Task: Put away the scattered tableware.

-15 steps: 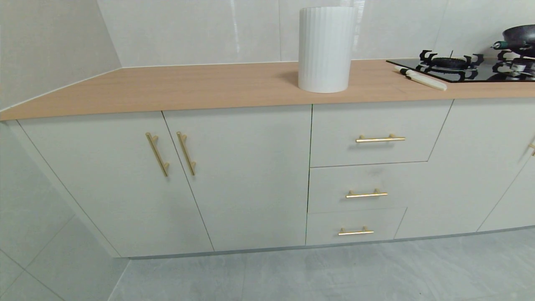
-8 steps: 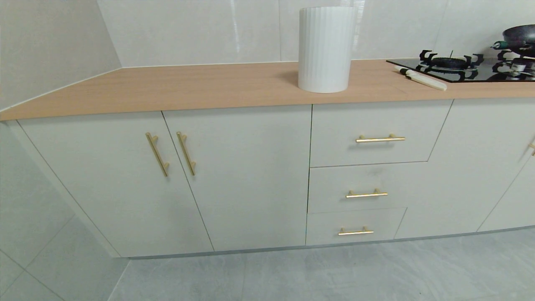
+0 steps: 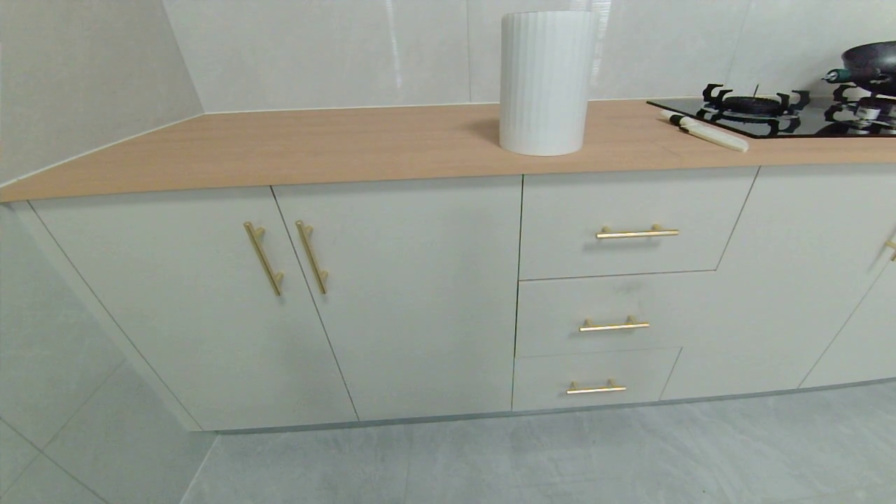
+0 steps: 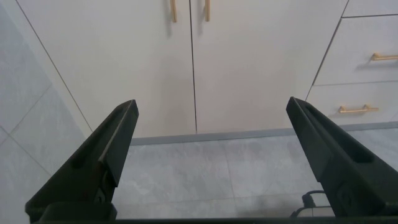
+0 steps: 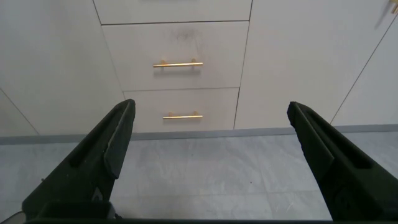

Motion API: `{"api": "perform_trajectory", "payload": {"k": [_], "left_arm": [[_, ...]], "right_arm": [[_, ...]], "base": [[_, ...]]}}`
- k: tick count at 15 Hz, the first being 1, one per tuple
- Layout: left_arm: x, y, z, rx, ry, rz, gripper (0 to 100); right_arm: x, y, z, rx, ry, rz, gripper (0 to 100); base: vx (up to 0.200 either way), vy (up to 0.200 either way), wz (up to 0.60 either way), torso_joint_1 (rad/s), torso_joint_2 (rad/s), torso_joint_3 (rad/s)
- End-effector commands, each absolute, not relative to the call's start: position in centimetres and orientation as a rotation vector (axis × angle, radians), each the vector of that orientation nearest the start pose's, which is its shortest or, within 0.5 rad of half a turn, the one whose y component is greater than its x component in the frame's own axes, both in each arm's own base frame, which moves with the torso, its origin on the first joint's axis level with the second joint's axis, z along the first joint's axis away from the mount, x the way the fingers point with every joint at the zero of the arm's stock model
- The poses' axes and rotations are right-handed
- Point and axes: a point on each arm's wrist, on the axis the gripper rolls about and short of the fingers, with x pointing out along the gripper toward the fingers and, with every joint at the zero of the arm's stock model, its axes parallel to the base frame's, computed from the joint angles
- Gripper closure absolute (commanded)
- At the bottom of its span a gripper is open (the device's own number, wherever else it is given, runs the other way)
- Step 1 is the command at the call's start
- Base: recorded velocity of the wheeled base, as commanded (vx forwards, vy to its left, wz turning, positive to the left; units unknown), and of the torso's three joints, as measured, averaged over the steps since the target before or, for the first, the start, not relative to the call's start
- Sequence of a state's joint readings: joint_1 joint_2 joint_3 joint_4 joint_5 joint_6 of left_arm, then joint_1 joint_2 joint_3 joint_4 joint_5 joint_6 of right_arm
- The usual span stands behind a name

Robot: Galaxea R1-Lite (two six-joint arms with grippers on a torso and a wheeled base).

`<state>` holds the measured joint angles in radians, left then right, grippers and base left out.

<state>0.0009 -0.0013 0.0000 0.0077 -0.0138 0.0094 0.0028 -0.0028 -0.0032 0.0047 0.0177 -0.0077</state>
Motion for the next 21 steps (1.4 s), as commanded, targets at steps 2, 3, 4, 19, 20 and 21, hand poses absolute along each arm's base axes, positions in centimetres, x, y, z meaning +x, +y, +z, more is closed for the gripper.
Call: {"api": "perform_trajectory", "payload": {"k": [2,3,4,19,20,21], "left_arm": [[-2.28,-0.03,7.47,0.011,0.008,-0.012,0],[-2.28,-0.03,7.47,0.009,0.008,-0.012,0],[-2.28,-0.03,7.47,0.009,0.008,-0.012,0],[-2.28,-0.03,7.47,0.008,0.008,-0.012,0],[-2.28,-0.03,7.47,0.006,0.008,-0.012,0],[-2.28,-0.03,7.47,0.006,0.008,-0.012,0]], "right_arm": [[-2.29,0.03,7.53,-0.012,0.004,0.020,0],[-2.29,0.03,7.53,-0.012,0.004,0.020,0],[-2.29,0.03,7.54,-0.014,0.003,0.021,0],[-2.29,0.03,7.54,-0.012,0.003,0.021,0],[-2.29,0.03,7.54,-0.012,0.003,0.021,0],[-2.29,0.03,7.54,-0.012,0.003,0.021,0]], "base": [[0.000,0.000,0.00,0.000,0.00,0.000],[0.000,0.000,0.00,0.000,0.00,0.000],[0.000,0.000,0.00,0.000,0.00,0.000],[0.200,0.000,0.00,0.005,0.00,0.002],[0.200,0.000,0.00,-0.002,0.00,0.002],[0.000,0.000,0.00,0.000,0.00,0.000]]}}
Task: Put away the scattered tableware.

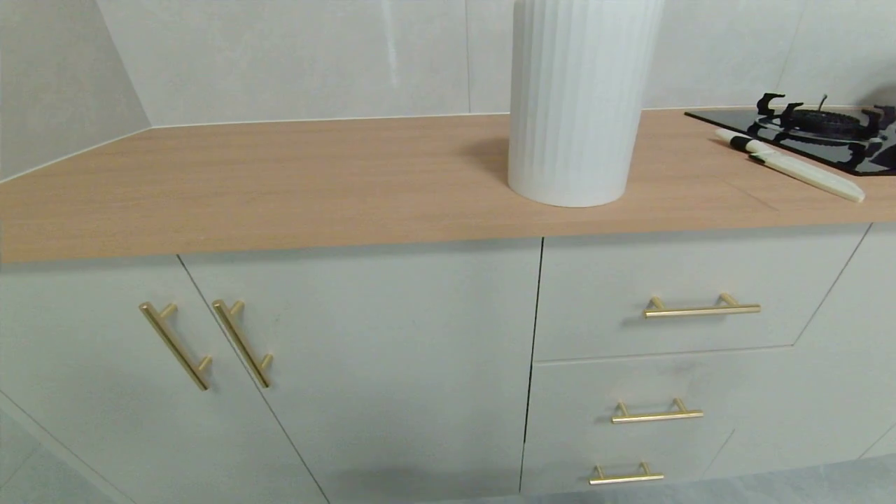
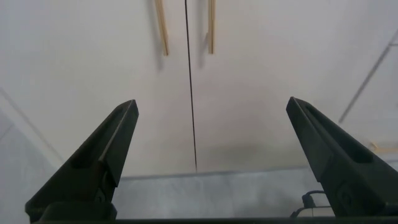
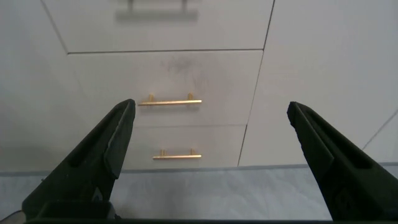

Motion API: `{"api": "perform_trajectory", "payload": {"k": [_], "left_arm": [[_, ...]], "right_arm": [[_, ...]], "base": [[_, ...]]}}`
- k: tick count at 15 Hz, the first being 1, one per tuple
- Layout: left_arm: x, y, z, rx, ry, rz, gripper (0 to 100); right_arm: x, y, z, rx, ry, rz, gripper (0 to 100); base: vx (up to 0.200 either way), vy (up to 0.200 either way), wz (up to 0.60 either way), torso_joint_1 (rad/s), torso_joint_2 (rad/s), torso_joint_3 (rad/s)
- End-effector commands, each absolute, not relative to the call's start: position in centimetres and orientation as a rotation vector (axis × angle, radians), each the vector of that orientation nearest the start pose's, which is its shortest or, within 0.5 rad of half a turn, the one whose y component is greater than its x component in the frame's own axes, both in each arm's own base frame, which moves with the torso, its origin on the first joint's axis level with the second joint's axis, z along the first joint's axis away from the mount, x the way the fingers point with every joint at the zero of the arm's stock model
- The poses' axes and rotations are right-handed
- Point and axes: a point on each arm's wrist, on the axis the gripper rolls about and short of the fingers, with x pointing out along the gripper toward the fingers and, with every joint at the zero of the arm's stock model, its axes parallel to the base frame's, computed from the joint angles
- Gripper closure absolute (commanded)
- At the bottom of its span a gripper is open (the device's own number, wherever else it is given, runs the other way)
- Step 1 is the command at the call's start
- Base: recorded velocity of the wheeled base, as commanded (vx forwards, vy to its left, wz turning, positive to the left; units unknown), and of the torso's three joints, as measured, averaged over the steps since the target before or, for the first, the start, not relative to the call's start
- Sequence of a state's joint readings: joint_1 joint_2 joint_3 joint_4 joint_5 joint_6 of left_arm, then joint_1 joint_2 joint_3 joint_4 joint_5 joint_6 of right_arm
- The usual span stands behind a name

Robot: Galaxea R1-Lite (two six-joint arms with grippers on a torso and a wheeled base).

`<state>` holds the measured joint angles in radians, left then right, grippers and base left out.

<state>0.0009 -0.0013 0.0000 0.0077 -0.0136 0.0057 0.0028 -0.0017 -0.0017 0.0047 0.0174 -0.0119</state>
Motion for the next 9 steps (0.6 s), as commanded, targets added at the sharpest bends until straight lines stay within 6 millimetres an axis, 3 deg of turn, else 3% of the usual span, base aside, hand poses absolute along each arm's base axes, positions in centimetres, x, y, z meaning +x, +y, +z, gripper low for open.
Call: {"api": "perform_trajectory", "payload": {"k": [1,3,5,9], "left_arm": [[-2.28,-0.03,7.47,0.006,0.008,-0.012,0],[-2.28,-0.03,7.47,0.006,0.008,-0.012,0],[-2.28,-0.03,7.47,0.006,0.008,-0.012,0],[-2.28,-0.03,7.47,0.006,0.008,-0.012,0]], "right_arm": [[-2.29,0.03,7.54,-0.012,0.003,0.021,0],[-2.29,0.03,7.54,-0.014,0.003,0.021,0],[-2.29,0.03,7.54,-0.014,0.003,0.020,0],[-2.29,0.03,7.54,-0.012,0.003,0.020,0]], "base": [[0.000,0.000,0.00,0.000,0.00,0.000],[0.000,0.000,0.00,0.000,0.00,0.000],[0.000,0.000,0.60,0.002,0.00,0.002],[0.000,0.000,0.00,0.000,0.00,0.000]]}}
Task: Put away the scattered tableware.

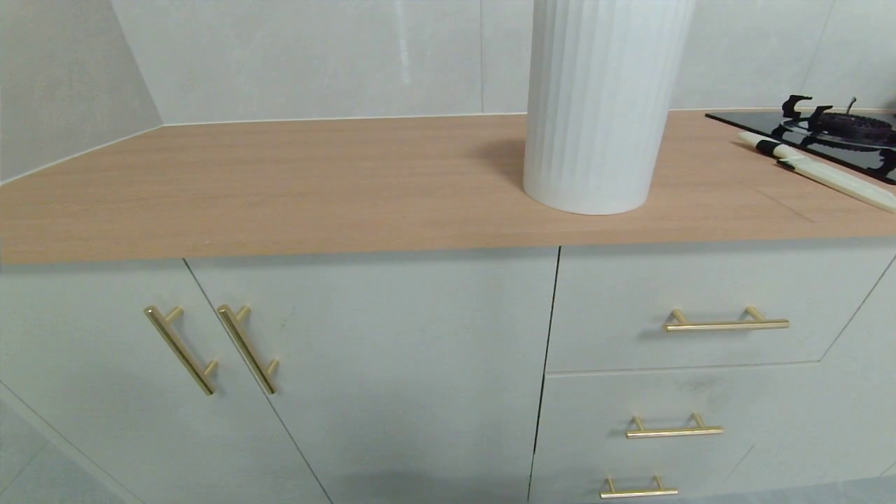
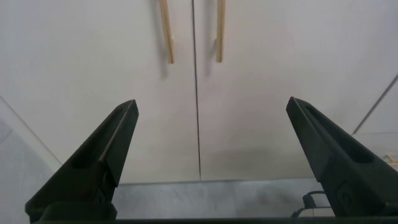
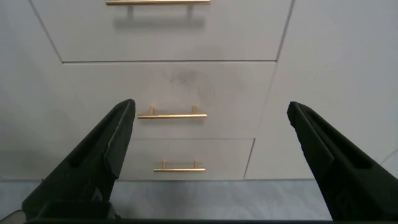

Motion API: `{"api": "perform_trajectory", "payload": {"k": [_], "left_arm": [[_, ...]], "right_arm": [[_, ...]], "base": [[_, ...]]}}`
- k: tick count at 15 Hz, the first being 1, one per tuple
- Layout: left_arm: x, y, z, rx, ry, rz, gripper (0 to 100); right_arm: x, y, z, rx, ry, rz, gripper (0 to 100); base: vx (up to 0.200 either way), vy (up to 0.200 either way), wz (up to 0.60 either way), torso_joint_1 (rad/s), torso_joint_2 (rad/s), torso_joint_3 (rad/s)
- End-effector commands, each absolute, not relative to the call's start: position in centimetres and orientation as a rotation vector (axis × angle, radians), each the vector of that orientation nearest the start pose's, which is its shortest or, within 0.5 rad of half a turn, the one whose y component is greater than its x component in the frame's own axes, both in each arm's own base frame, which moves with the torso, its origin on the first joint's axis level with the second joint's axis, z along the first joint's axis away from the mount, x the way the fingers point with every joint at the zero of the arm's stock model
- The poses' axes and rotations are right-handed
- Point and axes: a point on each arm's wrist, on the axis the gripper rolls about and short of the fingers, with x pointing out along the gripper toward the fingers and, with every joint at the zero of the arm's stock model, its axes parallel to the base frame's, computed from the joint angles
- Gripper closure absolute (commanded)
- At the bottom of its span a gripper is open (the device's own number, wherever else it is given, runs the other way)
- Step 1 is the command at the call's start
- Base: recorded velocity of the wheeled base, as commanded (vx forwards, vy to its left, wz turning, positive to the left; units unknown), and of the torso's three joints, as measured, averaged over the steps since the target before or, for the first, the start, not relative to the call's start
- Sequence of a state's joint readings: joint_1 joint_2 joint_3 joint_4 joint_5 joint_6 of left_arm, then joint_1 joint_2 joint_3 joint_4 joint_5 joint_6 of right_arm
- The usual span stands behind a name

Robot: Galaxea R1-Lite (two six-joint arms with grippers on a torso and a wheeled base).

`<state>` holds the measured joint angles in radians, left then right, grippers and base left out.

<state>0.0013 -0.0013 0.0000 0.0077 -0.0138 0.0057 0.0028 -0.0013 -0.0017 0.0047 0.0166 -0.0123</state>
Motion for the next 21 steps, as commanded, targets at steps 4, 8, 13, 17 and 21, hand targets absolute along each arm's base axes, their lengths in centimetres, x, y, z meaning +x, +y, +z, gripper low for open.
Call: {"api": "perform_trajectory", "payload": {"k": [4,8,13,17,21], "left_arm": [[-2.28,-0.03,7.47,0.006,0.008,-0.012,0],[-2.28,-0.03,7.47,0.006,0.008,-0.012,0],[-2.28,-0.03,7.47,0.006,0.008,-0.012,0],[-2.28,-0.03,7.47,0.005,0.008,-0.012,0],[-2.28,-0.03,7.47,0.006,0.008,-0.012,0]], "right_arm": [[-2.29,0.03,7.54,-0.012,0.003,0.020,0],[-2.29,0.03,7.54,-0.012,0.003,0.020,0],[-2.29,0.03,7.54,-0.012,0.003,0.020,0],[-2.29,0.03,7.54,-0.012,0.003,0.020,0],[-2.29,0.03,7.54,-0.012,0.003,0.020,0]], "base": [[0.000,0.000,0.00,0.000,0.00,0.000],[0.000,0.000,0.00,0.000,0.00,0.000],[0.000,-0.200,0.00,0.004,0.00,0.000],[0.000,-0.100,0.00,0.001,0.00,0.000],[0.000,0.000,0.00,0.000,0.00,0.000]]}}
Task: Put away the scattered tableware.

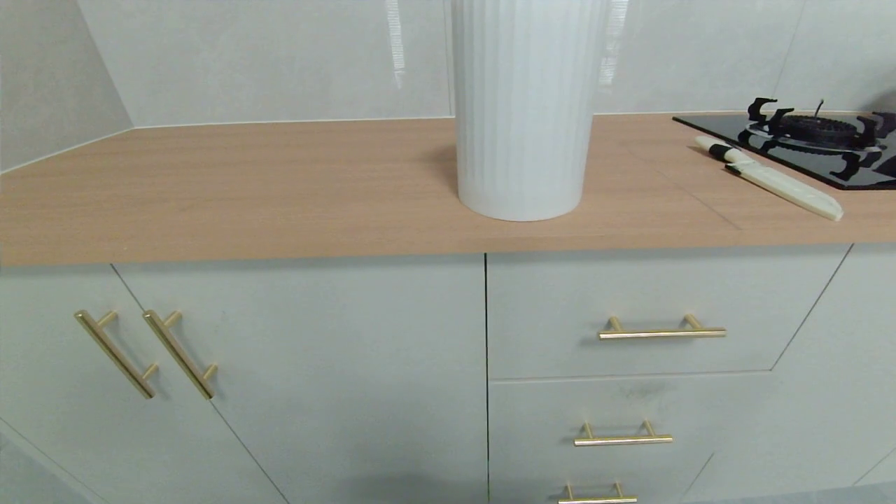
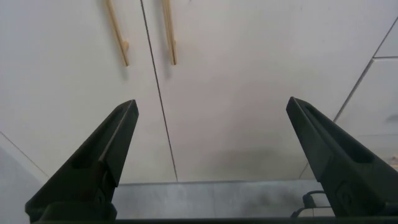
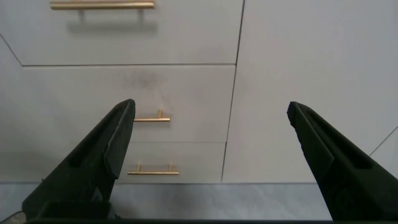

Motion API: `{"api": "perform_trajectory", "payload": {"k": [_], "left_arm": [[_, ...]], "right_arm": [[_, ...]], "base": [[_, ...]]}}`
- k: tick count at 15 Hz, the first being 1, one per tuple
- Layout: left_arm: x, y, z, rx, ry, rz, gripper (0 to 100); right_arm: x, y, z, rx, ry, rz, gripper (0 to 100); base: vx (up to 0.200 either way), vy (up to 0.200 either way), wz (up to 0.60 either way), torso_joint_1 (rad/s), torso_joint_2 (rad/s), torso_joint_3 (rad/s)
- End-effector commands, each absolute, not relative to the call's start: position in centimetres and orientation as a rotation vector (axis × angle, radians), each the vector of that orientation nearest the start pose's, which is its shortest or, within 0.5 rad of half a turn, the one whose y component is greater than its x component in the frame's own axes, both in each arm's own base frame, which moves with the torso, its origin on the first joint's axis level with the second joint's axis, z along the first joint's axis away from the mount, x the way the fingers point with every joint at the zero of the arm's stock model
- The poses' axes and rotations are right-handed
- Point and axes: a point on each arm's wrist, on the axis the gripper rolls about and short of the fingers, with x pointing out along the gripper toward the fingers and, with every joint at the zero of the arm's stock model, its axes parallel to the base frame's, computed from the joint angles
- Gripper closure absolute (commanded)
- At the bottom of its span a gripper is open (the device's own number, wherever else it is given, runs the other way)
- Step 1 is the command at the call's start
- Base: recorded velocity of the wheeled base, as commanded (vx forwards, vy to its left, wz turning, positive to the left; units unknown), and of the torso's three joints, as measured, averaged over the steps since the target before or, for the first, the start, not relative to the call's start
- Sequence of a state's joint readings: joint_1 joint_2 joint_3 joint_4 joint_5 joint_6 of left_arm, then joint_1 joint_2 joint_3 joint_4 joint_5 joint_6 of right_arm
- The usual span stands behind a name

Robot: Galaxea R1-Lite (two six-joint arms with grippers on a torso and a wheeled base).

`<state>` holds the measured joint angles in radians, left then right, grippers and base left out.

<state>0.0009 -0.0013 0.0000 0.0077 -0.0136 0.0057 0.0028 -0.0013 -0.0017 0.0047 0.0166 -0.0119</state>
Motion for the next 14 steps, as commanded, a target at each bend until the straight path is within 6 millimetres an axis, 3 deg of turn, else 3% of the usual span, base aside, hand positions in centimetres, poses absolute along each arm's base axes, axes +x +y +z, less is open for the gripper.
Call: {"api": "perform_trajectory", "payload": {"k": [1,3,8,14], "left_arm": [[-2.28,-0.03,7.47,0.006,0.008,-0.012,0],[-2.28,-0.03,7.47,0.006,0.008,-0.012,0],[-2.28,-0.03,7.47,0.005,0.008,-0.012,0],[-2.28,-0.03,7.47,0.005,0.008,-0.012,0]], "right_arm": [[-2.29,0.03,7.54,-0.012,0.003,0.020,0],[-2.29,0.03,7.54,-0.012,0.003,0.020,0],[-2.29,0.03,7.54,-0.012,0.003,0.020,0],[-2.29,0.03,7.54,-0.012,0.003,0.020,0]], "base": [[0.000,0.000,0.00,0.000,0.00,0.000],[0.000,0.000,0.00,0.000,0.00,0.000],[0.200,0.000,0.00,-0.001,0.00,0.004],[0.000,0.000,0.00,0.000,0.00,0.000]]}}
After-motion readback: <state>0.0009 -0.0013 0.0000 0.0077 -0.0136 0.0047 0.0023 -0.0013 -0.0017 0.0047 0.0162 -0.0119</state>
